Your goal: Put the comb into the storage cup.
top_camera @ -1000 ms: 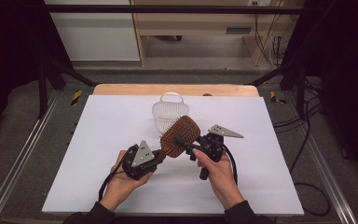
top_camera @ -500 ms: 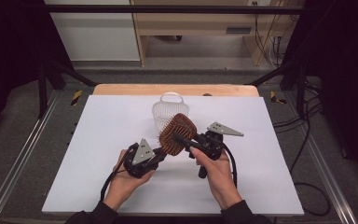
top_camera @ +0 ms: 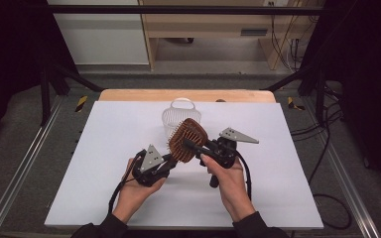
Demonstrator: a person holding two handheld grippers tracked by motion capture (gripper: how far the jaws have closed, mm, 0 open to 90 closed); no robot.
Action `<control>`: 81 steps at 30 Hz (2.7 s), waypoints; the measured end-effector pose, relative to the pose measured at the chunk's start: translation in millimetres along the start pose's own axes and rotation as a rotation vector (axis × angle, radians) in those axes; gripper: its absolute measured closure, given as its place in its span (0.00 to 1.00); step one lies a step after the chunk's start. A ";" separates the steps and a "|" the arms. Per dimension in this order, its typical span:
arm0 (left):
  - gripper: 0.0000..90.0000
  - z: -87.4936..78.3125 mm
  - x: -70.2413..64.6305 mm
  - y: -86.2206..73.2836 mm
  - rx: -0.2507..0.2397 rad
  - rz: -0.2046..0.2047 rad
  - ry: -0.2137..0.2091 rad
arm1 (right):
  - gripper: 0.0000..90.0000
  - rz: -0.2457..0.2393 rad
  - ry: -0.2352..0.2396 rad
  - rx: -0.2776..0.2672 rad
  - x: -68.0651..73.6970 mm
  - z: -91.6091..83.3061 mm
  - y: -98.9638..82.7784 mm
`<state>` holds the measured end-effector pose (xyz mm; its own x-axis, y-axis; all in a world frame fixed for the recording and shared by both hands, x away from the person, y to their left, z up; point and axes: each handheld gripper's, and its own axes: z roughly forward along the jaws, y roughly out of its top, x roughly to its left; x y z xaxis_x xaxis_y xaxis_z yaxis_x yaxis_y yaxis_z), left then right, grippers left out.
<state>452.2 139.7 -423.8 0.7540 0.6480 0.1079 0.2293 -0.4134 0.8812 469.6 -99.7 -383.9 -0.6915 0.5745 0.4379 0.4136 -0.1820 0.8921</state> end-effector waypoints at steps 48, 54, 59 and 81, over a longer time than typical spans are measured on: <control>0.03 -118.1 92.0 -79.4 -0.277 -0.199 0.323 | 0.65 -0.002 -0.117 -0.065 -24.3 -24.0 31.0; 0.03 -118.7 93.6 -82.3 -0.278 -0.201 0.333 | 0.64 -0.004 -0.122 -0.064 -23.9 -22.7 34.7; 0.03 -117.7 93.2 -83.1 -0.272 -0.196 0.332 | 0.64 -0.008 -0.131 -0.061 -26.1 -20.0 38.3; 0.03 -117.5 92.6 -84.4 -0.275 -0.193 0.334 | 0.64 0.005 -0.131 -0.068 -28.9 -17.4 45.5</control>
<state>430.3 309.8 -434.0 0.4643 0.8851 0.0325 0.1404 -0.1098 0.9840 498.1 -138.5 -354.0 -0.6042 0.6723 0.4277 0.3728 -0.2359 0.8974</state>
